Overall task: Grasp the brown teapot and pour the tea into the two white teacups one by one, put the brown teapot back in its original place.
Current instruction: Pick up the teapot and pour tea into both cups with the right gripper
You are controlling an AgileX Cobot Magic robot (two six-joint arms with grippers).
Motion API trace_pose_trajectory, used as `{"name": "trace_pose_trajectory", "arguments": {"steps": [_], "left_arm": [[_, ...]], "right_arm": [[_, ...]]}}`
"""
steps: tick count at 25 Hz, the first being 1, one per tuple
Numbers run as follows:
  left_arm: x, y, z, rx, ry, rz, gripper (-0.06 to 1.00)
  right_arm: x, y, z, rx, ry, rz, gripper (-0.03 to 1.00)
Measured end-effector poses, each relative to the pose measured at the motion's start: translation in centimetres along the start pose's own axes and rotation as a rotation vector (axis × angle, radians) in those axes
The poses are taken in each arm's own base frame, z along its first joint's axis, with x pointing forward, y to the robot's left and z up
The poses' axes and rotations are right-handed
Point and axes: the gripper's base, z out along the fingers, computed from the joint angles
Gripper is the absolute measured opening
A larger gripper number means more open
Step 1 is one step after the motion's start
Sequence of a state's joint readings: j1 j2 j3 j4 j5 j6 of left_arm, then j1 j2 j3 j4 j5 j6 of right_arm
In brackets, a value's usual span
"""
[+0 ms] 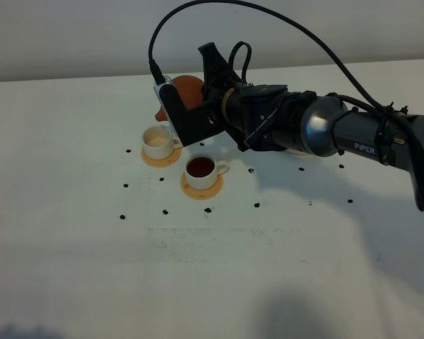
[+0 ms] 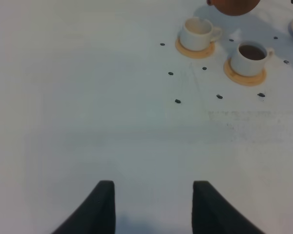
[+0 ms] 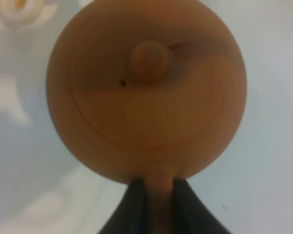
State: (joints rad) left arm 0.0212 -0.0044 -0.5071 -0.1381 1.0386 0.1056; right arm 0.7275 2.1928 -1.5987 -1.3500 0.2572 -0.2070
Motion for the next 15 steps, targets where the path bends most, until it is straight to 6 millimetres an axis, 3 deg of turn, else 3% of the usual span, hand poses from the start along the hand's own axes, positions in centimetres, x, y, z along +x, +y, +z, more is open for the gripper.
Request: {"name": "trace_pose_trajectory", "arguments": {"steps": [15], "left_arm": [[0.00,0.00,0.00,0.000,0.000,0.000,0.43]], "right_arm": [[-0.01,-0.40,-0.03,0.020,-0.001,-0.042,0.09]]}}
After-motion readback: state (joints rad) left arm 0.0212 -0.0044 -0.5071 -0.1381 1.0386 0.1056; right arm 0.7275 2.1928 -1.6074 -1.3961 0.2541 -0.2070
